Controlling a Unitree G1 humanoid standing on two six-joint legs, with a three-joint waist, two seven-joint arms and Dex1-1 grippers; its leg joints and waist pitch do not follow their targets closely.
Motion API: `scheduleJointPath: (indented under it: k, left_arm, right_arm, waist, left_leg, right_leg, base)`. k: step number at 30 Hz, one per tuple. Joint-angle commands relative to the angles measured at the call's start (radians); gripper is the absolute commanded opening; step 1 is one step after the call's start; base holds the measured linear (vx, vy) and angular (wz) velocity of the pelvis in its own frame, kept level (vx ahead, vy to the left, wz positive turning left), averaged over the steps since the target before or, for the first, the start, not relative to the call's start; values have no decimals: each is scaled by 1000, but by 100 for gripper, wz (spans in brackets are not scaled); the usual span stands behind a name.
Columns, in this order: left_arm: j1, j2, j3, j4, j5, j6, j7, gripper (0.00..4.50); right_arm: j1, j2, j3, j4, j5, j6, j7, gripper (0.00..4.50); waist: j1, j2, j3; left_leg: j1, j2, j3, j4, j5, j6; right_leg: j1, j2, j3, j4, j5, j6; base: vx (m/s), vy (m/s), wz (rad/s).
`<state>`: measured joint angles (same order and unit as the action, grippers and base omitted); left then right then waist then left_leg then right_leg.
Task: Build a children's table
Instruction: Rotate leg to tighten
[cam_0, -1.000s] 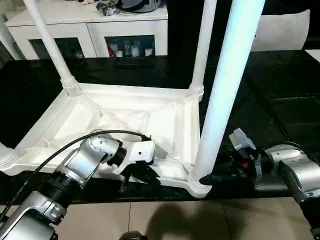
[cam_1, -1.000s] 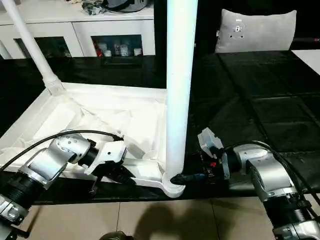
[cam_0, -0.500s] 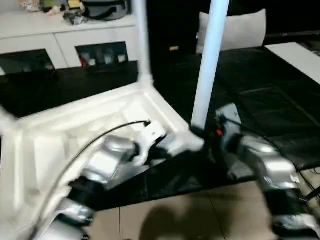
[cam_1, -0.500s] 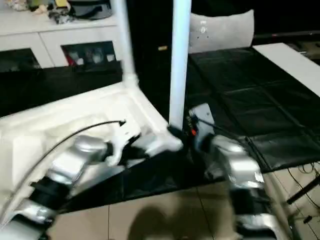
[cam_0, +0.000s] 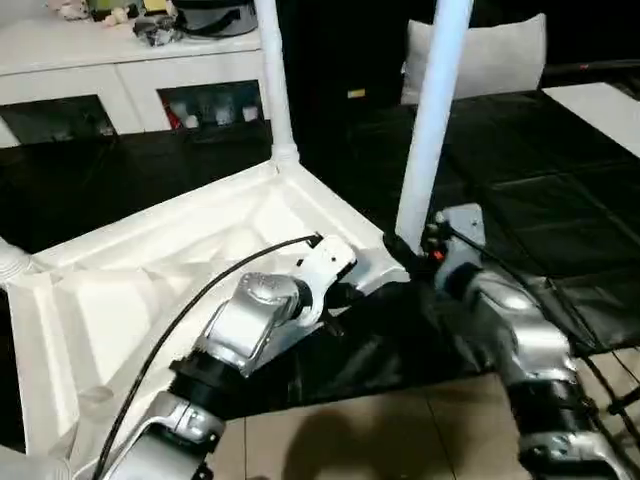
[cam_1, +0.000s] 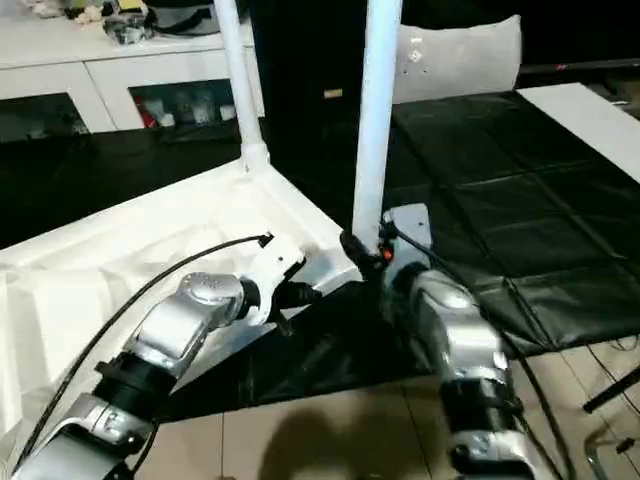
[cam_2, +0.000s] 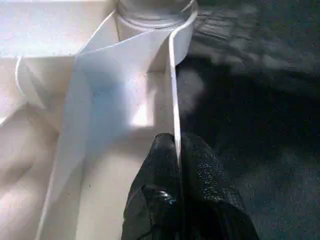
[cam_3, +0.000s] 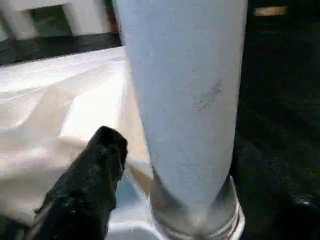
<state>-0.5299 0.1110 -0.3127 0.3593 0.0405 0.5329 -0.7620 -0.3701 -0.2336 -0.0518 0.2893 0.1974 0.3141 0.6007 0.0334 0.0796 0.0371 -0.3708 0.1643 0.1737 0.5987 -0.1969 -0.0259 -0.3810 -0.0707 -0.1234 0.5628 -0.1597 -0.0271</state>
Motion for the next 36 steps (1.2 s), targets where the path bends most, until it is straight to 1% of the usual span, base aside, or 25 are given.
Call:
scheduleJointPath:
  k: [1,2,3,4,5,7,8,11,12,14,15,17,18,19,20,21,22,23,24,26,29,31,32,34,36]
  left_arm:
    - [-1,26,-18,-16,-12,-75,-70,0]
    - [1,44,-25,-14,-10,-93,-93,0]
    - [5,78,-38,-11,-8,-131,-142,0]
    - [5,79,-39,-11,-8,-132,-143,0]
    - [11,122,-56,-16,-12,-174,-214,0]
    - [16,158,-71,-24,-19,-204,-274,0]
    - [17,180,-81,-27,-23,-221,-311,0]
    - [18,209,-96,-30,-23,-240,-356,0]
    - [17,249,-117,-25,-17,-274,-411,0]
    - [11,300,-145,-7,-9,-333,-495,0]
    - [11,303,-146,-5,-9,-336,-500,0]
    - [8,314,-152,3,-10,-358,-524,0]
    - [4,331,-162,15,-11,-387,-566,0]
    - [4,333,-163,15,-11,-390,-571,0]
    - [1,344,-175,15,-10,-409,-601,0]
    - [0,349,-181,12,-10,-414,-617,0]
    - [-1,352,-185,9,-13,-419,-632,0]
    - [-2,353,-188,6,-16,-422,-642,0]
    - [-2,353,-188,6,-16,-422,-642,0]
    - [-7,356,-198,4,-24,-433,-663,0]
    - [-14,349,-203,16,-20,-450,-675,0]
    - [-17,343,-203,23,-19,-456,-675,0]
    - [-17,341,-203,25,-18,-457,-676,0]
    - [-17,339,-201,29,-16,-461,-672,0]
    - [-13,340,-200,32,-15,-460,-671,0]
  right_arm:
    - [18,-27,61,-39,42,6,149,362]
    - [21,-51,57,-43,47,0,178,362]
    - [24,-100,49,-44,54,-8,233,379]
    - [24,-101,49,-44,54,-8,234,389]
    - [26,-159,46,-45,63,-3,306,395]
    - [32,-209,54,-56,75,16,382,409]
    - [38,-241,62,-64,83,24,440,409]
    - [44,-276,70,-71,90,26,496,409]
    - [50,-321,82,-80,107,16,572,409]
    - [47,-364,99,-75,122,-9,673,409]
    - [47,-365,100,-74,123,-11,678,409]
    - [43,-373,110,-71,127,-15,707,409]
    - [42,-384,129,-77,131,-19,752,382]
    - [42,-385,133,-78,131,-19,757,382]
    - [45,-391,155,-87,130,-22,791,373]
    - [46,-390,165,-92,131,-26,804,373]
    - [45,-384,170,-94,136,-22,813,367]
    - [44,-378,174,-96,142,-19,821,338]
    - [44,-378,174,-96,142,-19,821,330]
    - [41,-373,191,-97,151,-20,845,322]
    - [42,-366,214,-95,154,-16,875,286]
    - [45,-366,226,-95,154,-11,888,282]
    - [47,-366,228,-96,154,-9,891,263]
    - [51,-368,229,-97,155,-6,894,250]
    - [61,-374,227,-110,164,6,901,240]
  waist:
    - [11,-17,-64]
    - [17,-15,-64]
    - [21,-17,-64]
    - [24,-14,-64]
    - [27,-16,-62]
    - [33,-13,-60]
    - [36,-13,-59]
    - [46,-12,-59]
    - [50,-12,-59]
    - [63,-17,-60]
    - [64,-17,-59]
    - [63,-17,-56]
    - [65,-21,-55]
    - [66,-20,-55]
    - [67,-22,-55]
    - [66,-32,-55]
    - [68,-26,-55]
    - [69,-27,-54]
    - [71,-25,-54]
    - [75,-28,-54]
    - [79,-28,-55]
    - [80,-27,-55]
    - [80,-28,-55]
    - [81,-29,-55]
    - [83,-27,-55]
  left_leg:
    - [2,66,-30,-63,-161,115]
    - [1,68,-32,-64,-137,127]
    - [2,66,-30,-62,-136,131]
    - [3,67,-30,-62,-140,128]
    - [3,66,-29,-62,-147,129]
    - [8,70,-29,-64,-163,122]
    - [11,75,-28,-65,-167,116]
    - [13,78,-27,-67,-182,108]
    - [14,78,-28,-67,-184,105]
    - [14,78,-27,-66,-186,107]
    - [12,78,-26,-66,-185,109]
    - [14,79,-25,-68,-191,103]
    - [14,77,-25,-68,-199,98]
    - [14,75,-25,-67,-206,95]
    - [15,78,-26,-68,-205,93]
    - [14,77,-25,-69,-203,94]
    - [14,78,-26,-69,-202,92]
    - [16,80,-26,-70,-204,88]
    - [18,81,-26,-70,-208,84]
    - [18,80,-25,-70,-211,83]
    - [18,81,-25,-70,-209,79]
    - [17,81,-25,-70,-213,77]
    - [17,81,-26,-71,-214,76]
    - [17,80,-25,-70,-213,74]
    - [18,80,-25,-70,-211,73]
  right_leg:
    - [52,-98,61,-71,-288,-128]
    - [50,-98,60,-67,-265,-136]
    - [49,-98,59,-67,-267,-143]
    - [47,-98,60,-66,-275,-142]
    - [48,-97,58,-68,-296,-138]
    - [45,-94,59,-69,-321,-134]
    - [41,-93,61,-68,-318,-136]
    - [40,-95,61,-67,-322,-143]
    - [39,-96,61,-67,-327,-143]
    - [40,-99,62,-65,-338,-141]
    - [42,-99,63,-66,-341,-138]
    - [38,-98,64,-68,-355,-137]
    - [38,-100,63,-69,-380,-136]
    - [38,-100,62,-72,-408,-129]
    - [38,-100,62,-71,-410,-129]
    - [38,-100,63,-71,-410,-128]
    - [38,-102,64,-69,-419,-127]
    - [35,-101,65,-70,-422,-127]
    - [33,-101,65,-70,-422,-130]
    - [34,-103,66,-70,-429,-129]
    - [33,-102,66,-70,-424,-129]
    - [34,-102,66,-69,-420,-130]
    - [34,-103,66,-69,-422,-130]
    - [34,-103,67,-69,-423,-129]
    - [34,-103,67,-70,-429,-126]
  base:
    - [0,0,0]
    - [0,0,0]
    - [0,0,0]
    - [0,0,0]
    - [0,0,0]
    - [0,0,0]
    - [0,0,0]
    - [0,0,0]
    - [0,0,0]
    - [0,0,0]
    - [0,0,0]
    - [0,0,0]
    - [0,0,0]
    - [0,0,0]
    - [0,0,0]
    - [0,0,0]
    - [0,0,0]
    - [0,0,0]
    - [0,0,0]
    - [0,0,0]
    - [0,0,0]
    - [0,0,0]
    - [0,0,0]
    - [0,0,0]
    - [0,0,0]
